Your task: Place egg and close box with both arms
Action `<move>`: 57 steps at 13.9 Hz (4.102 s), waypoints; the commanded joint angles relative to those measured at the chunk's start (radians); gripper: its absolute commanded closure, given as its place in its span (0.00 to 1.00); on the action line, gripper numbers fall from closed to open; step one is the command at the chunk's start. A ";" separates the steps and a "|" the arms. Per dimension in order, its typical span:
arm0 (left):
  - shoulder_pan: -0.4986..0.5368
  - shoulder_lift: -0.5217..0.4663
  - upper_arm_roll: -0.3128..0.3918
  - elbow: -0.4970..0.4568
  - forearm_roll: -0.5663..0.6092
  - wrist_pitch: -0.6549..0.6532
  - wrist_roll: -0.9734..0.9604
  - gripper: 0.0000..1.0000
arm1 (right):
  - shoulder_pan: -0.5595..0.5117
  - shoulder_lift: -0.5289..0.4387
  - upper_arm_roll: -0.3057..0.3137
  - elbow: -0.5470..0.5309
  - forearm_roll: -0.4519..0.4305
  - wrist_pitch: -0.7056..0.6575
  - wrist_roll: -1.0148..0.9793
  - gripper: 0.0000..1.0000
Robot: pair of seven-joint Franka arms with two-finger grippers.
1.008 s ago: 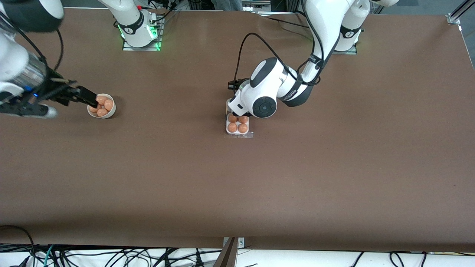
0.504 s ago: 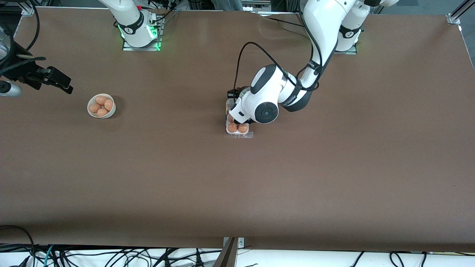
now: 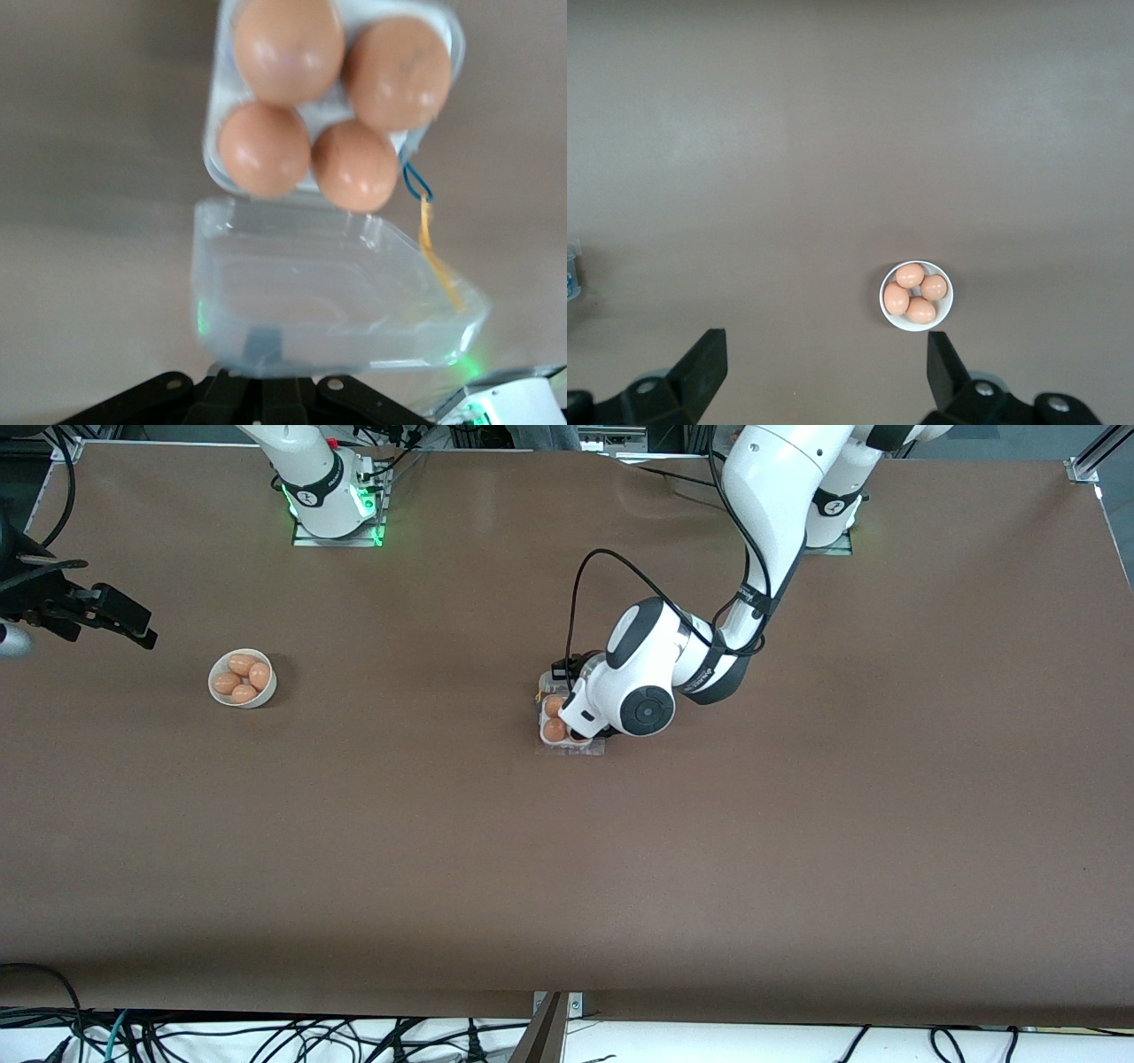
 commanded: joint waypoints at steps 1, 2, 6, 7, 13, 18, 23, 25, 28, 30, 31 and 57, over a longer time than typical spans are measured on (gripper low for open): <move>-0.001 0.011 0.027 0.056 0.020 0.007 -0.017 1.00 | 0.002 0.022 0.000 0.009 0.002 0.029 -0.019 0.00; 0.001 0.011 0.031 0.064 0.020 0.008 -0.017 1.00 | 0.002 0.022 0.000 0.009 0.002 0.028 -0.019 0.00; 0.007 -0.015 0.097 0.070 0.031 -0.044 -0.009 0.96 | 0.002 0.023 0.000 0.009 0.002 0.028 -0.021 0.00; 0.010 -0.022 0.125 0.092 0.072 -0.098 -0.006 0.85 | 0.002 0.022 0.001 0.009 0.002 0.025 -0.019 0.00; 0.139 -0.056 0.231 0.306 0.383 -0.358 0.144 0.18 | 0.004 0.022 0.001 0.009 0.002 0.022 -0.019 0.00; 0.263 -0.093 0.239 0.356 0.551 -0.351 0.267 0.11 | 0.002 0.022 0.003 0.009 0.002 0.023 -0.021 0.00; 0.415 -0.154 0.228 0.391 0.548 -0.333 0.345 0.00 | 0.004 0.022 0.001 0.009 0.002 0.022 -0.019 0.00; 0.467 -0.176 0.229 0.374 0.551 -0.298 0.405 0.00 | 0.002 0.023 0.001 0.009 0.004 0.022 -0.019 0.00; 0.502 -0.300 0.228 0.260 0.557 -0.215 0.469 0.00 | 0.002 0.022 0.001 0.009 0.002 0.022 -0.021 0.00; 0.510 -0.376 0.220 0.181 0.557 -0.169 0.471 0.00 | 0.002 0.023 0.001 0.009 0.004 0.020 -0.019 0.00; 0.515 -0.418 0.210 0.134 0.557 -0.145 0.471 0.00 | 0.002 0.023 0.001 0.009 0.004 0.020 -0.019 0.00; 0.677 -0.638 0.039 -0.160 0.588 -0.126 0.508 0.00 | -0.001 0.023 -0.002 0.007 0.004 0.018 -0.021 0.00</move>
